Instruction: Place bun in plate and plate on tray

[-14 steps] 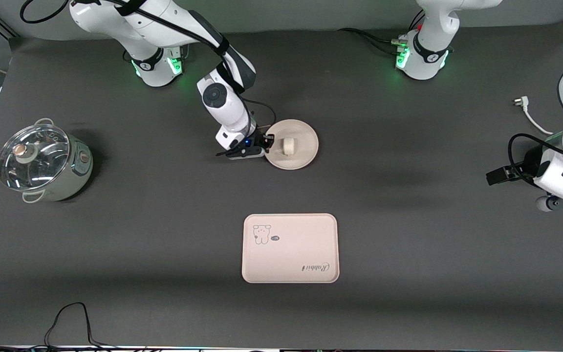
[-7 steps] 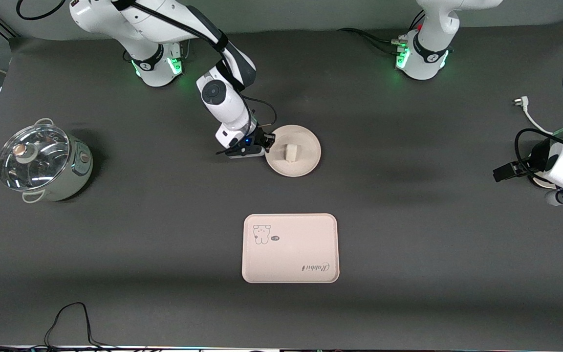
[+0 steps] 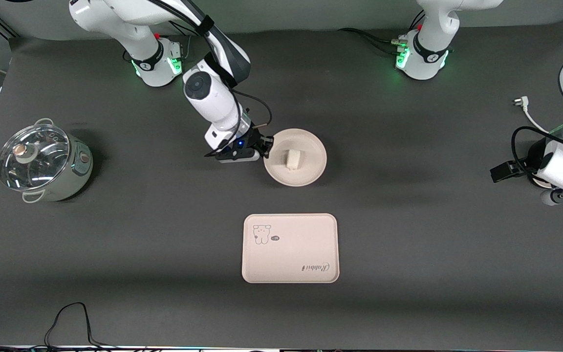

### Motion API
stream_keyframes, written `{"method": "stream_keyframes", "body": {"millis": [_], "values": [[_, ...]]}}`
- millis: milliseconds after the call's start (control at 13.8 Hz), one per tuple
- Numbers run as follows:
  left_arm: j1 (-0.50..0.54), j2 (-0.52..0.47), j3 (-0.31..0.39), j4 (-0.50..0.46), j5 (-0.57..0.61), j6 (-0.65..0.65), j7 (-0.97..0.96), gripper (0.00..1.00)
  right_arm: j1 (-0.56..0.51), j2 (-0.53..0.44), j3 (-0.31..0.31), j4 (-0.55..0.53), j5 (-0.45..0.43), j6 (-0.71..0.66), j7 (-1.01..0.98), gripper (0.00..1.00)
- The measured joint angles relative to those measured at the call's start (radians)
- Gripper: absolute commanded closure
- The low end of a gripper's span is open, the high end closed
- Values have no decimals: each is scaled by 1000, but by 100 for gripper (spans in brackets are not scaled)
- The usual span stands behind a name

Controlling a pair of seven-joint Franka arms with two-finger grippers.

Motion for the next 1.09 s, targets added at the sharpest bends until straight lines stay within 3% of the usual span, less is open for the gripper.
{"method": "stream_keyframes", "body": {"millis": [218,363,725,870,1088], "values": [[-1,0,0,61,3,-64,0,0,-58,52,-26,138,0,-3,-57,100],[-1,0,0,68,3,-65,0,0,-86,157,-64,286,0,-5,-98,100],[-2,12,-4,70,3,-61,-1,0,-113,514,-72,663,-1,-6,-112,100],[-2,16,-4,73,3,-61,-1,0,-111,603,-72,724,-1,-4,-112,100],[-2,17,-4,79,3,-61,-1,0,-114,645,-79,743,-1,-6,-112,100]]}}
